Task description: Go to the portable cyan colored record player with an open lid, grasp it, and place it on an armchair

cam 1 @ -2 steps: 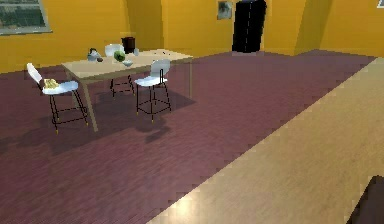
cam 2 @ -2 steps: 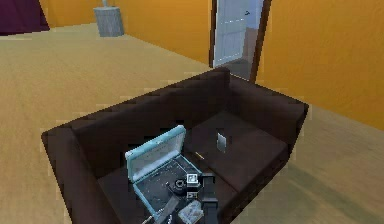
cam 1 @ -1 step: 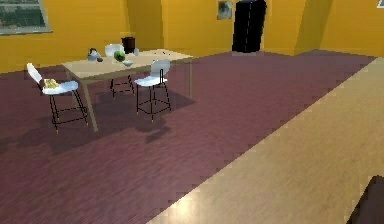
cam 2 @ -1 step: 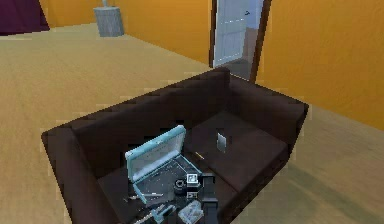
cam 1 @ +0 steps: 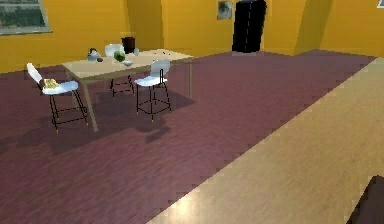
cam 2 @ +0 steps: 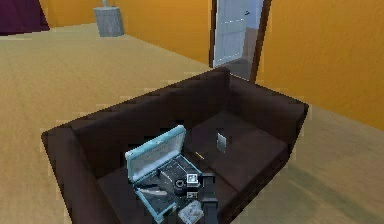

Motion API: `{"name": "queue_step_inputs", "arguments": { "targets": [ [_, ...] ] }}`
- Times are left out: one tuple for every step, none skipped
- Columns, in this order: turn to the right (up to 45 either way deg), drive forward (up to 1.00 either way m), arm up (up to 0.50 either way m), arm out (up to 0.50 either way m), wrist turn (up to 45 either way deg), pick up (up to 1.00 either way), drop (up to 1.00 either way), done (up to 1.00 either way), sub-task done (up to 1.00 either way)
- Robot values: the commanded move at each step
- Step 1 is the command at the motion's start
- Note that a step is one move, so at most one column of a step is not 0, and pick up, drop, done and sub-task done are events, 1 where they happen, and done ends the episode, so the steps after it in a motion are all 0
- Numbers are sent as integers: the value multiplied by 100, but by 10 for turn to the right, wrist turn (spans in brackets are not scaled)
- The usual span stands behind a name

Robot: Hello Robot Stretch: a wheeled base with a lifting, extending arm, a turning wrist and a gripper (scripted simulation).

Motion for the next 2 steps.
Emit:
{"name": "queue_step_inputs", "arguments": {
  "targets": [
    [0,0,-30,0,0,0,0,0,0],
    [0,0,0,0,0,100,0,0,0]
  ]
}}
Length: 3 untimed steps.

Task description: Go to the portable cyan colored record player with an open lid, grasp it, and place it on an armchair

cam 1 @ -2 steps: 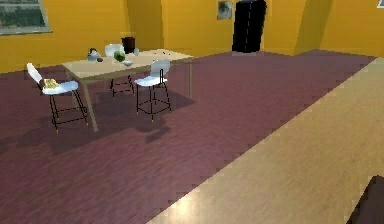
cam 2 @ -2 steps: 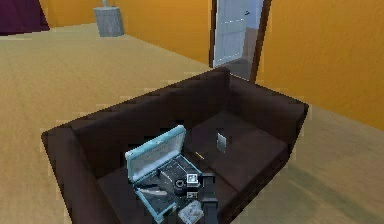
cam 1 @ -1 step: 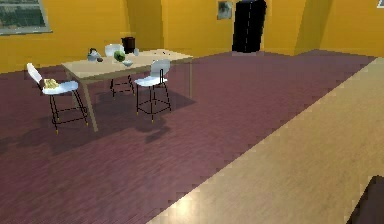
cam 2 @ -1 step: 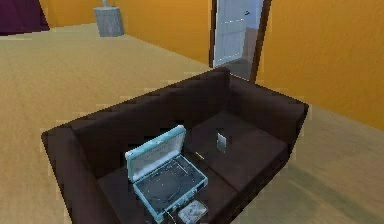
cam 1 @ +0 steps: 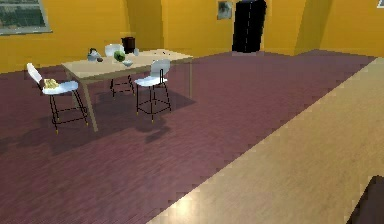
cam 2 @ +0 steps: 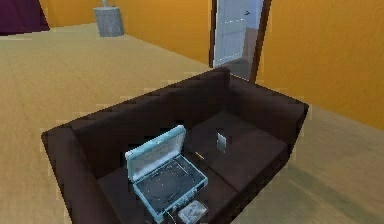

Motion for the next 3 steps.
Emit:
{"name": "queue_step_inputs", "arguments": {
  "targets": [
    [0,0,10,0,0,0,0,0,0],
    [0,0,50,0,0,0,0,0,0],
    [0,0,6,0,0,0,0,0,0]
  ]
}}
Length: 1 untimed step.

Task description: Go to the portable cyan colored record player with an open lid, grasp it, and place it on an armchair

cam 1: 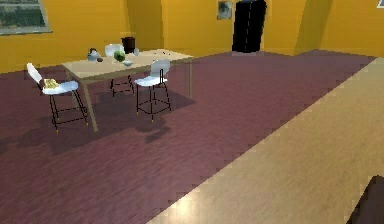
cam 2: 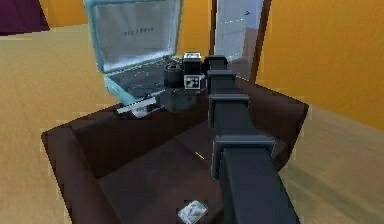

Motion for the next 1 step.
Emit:
{"name": "queue_step_inputs", "arguments": {
  "targets": [
    [0,0,0,0,-450,0,0,0,0]
  ]
}}
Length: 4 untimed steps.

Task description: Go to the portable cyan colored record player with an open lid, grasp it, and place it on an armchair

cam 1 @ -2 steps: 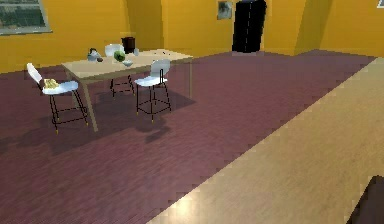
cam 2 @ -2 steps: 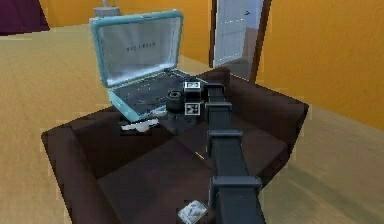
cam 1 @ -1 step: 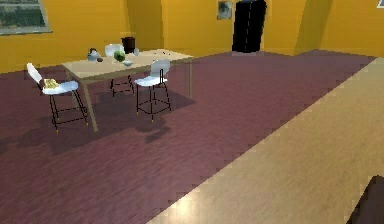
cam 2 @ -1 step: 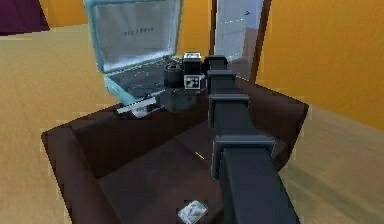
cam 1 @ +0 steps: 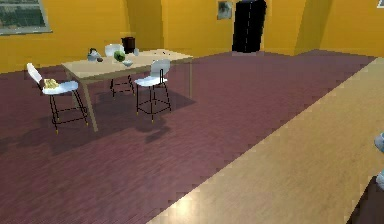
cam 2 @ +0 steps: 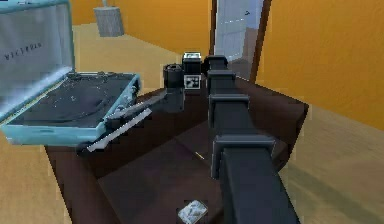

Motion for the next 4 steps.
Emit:
{"name": "queue_step_inputs", "arguments": {
  "targets": [
    [0,0,0,0,-390,0,0,0,0],
    [0,0,0,-26,0,0,0,0,0],
    [-450,0,0,0,0,0,0,0,0],
    [-450,0,0,0,0,0,0,0,0]
  ]
}}
